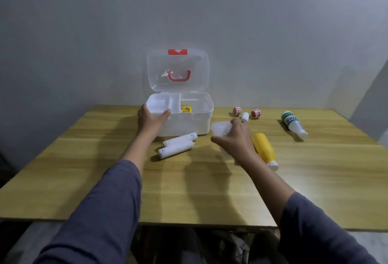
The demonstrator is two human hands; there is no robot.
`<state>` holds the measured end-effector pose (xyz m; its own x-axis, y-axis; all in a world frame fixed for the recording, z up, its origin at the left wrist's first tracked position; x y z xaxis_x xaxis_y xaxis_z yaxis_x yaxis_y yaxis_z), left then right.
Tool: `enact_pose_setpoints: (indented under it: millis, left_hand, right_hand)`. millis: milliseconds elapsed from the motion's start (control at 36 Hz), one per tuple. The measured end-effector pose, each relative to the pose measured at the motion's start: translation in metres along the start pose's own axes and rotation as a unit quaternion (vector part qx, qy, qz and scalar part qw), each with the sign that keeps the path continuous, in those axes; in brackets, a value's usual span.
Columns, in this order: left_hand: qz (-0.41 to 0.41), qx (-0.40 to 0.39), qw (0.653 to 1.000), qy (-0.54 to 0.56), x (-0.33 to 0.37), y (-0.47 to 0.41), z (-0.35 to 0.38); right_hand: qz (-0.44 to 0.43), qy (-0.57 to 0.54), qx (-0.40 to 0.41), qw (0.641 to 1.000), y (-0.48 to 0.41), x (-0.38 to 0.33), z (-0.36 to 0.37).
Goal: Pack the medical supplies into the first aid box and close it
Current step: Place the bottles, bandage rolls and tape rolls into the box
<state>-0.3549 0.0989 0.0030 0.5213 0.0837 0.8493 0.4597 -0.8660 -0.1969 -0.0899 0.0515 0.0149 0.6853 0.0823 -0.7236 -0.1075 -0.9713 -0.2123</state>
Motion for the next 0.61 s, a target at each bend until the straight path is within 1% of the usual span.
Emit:
enact_pose_setpoints:
  millis: [83,167,306,417,500,611]
  left_hand:
    - [0.003,-0.004,1.000,0.000,-0.002,-0.004,-0.003]
    - [0.009,-0.018,1.000,0.007,-0.005,-0.009,-0.005]
    - [0.023,-0.050,0.998,0.013,-0.006,-0.014,-0.004]
    - [0.034,-0.086,0.994,0.060,-0.002,-0.015,-0.005]
    - [0.036,-0.106,0.990,0.090,-0.004,-0.017,-0.002]
    - [0.036,-0.107,0.988,0.108,-0.003,-0.016,0.001]
  right_hand:
    - [-0.036,-0.025,0.025,0.999,-0.023,-0.020,-0.022]
    - [-0.074,-0.028,0.010,0.997,-0.048,-0.046,-0.031]
    - [-0.123,0.072,-0.076,0.987,-0.088,-0.079,-0.004]
    - [-0.150,0.135,-0.133,0.970,-0.114,-0.088,0.029]
    - [-0.150,0.176,-0.181,0.956,-0.129,-0.088,0.052]
    - [-0.154,0.220,-0.236,0.934,-0.139,-0.088,0.075]
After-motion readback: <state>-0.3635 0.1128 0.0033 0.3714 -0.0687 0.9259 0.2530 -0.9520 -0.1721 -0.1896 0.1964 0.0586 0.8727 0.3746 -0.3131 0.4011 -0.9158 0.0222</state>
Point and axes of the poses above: each hand's wrist, its own y-axis away from the middle knuckle, its own z-axis out of the palm, x = y × z, the point moved 7 cm from there along -y, towards the middle knuckle, and after that the axes turned 3 degrees about -y, right-handed, at the moved point
